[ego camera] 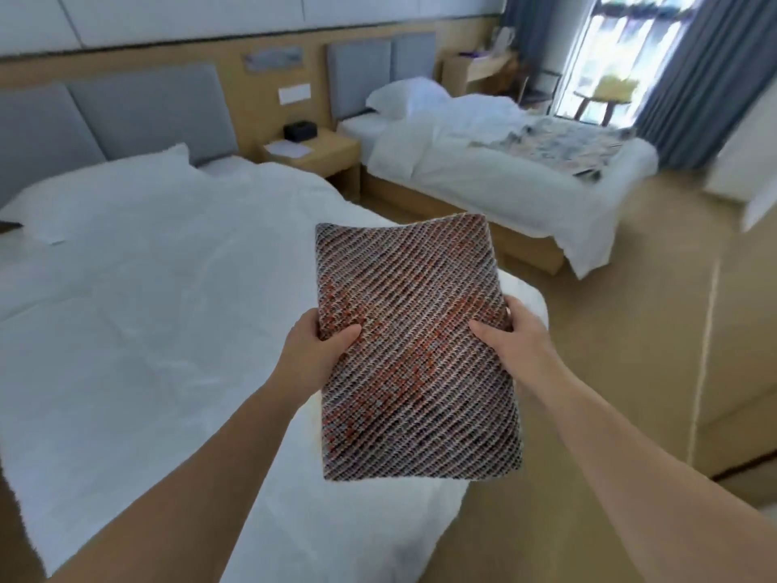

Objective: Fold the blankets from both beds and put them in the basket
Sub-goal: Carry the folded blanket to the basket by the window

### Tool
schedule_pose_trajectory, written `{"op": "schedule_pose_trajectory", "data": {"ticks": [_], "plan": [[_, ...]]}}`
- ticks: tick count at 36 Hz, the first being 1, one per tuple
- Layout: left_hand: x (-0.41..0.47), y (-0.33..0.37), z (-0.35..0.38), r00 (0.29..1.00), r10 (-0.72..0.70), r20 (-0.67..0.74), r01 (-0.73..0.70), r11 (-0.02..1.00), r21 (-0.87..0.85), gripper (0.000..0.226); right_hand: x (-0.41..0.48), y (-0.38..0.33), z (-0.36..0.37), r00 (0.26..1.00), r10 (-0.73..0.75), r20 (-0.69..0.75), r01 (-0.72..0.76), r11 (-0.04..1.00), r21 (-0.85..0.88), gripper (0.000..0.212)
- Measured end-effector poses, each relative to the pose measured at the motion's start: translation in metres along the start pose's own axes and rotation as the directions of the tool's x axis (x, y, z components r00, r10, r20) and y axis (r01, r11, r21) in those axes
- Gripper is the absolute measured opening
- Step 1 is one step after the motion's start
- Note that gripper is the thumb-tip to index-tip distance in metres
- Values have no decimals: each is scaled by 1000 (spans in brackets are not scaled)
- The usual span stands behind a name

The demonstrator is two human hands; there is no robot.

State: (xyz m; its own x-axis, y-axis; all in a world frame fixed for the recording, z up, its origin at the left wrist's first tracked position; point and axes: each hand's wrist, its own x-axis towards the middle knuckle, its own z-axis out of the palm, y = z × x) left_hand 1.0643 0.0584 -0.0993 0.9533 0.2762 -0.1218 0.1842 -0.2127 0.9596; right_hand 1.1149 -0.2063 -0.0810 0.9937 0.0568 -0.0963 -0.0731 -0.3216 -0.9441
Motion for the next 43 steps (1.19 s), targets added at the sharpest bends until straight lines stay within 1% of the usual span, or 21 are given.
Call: {"op": "schedule_pose_trajectory", "data": {"ticks": [3, 5, 9, 14, 18, 24, 27, 30, 35, 38, 43], "plan": [[6, 58, 53, 991, 109, 74, -111, 994, 19, 39, -9, -13, -73, 988, -79, -132, 84, 996, 36, 39], [8, 91, 91, 978, 167, 121, -171, 985, 17, 40, -16, -15, -120, 973, -88, -214, 105, 992, 71, 40], [1, 144, 172, 942, 252, 223, -247, 968, -50, 41, -35, -10, -209, 929, -104, -356, 138, 988, 70, 57], [-10, 178, 269, 890, 316, 328, -301, 949, -96, 37, -59, 15, -300, 884, -63, -464, 131, 985, 115, 62], [-21, 188, 336, 864, 317, 391, -300, 948, -106, 33, -71, 42, -354, 861, -29, -508, 101, 988, 115, 59], [-28, 199, 414, 844, 292, 450, -272, 956, -110, 30, -76, 79, -417, 844, 10, -536, 78, 987, 143, 57], [-26, 203, 443, 831, 300, 468, -271, 954, -132, 28, -72, 90, -439, 840, 33, -542, 57, 987, 148, 57], [-15, 205, 465, 825, 293, 483, -256, 956, -142, 30, -63, 97, -457, 833, 30, -553, 55, 989, 137, 53], [18, 209, 495, 809, 287, 513, -239, 958, -158, 27, -32, 107, -473, 823, 28, -567, 56, 990, 131, 53], [46, 212, 514, 793, 296, 532, -239, 955, -175, 27, -4, 112, -483, 821, 47, -569, 45, 988, 146, 49], [106, 221, 550, 772, 339, 538, -277, 941, -195, 20, 57, 112, -498, 794, 38, -607, 47, 991, 123, 46]]}}
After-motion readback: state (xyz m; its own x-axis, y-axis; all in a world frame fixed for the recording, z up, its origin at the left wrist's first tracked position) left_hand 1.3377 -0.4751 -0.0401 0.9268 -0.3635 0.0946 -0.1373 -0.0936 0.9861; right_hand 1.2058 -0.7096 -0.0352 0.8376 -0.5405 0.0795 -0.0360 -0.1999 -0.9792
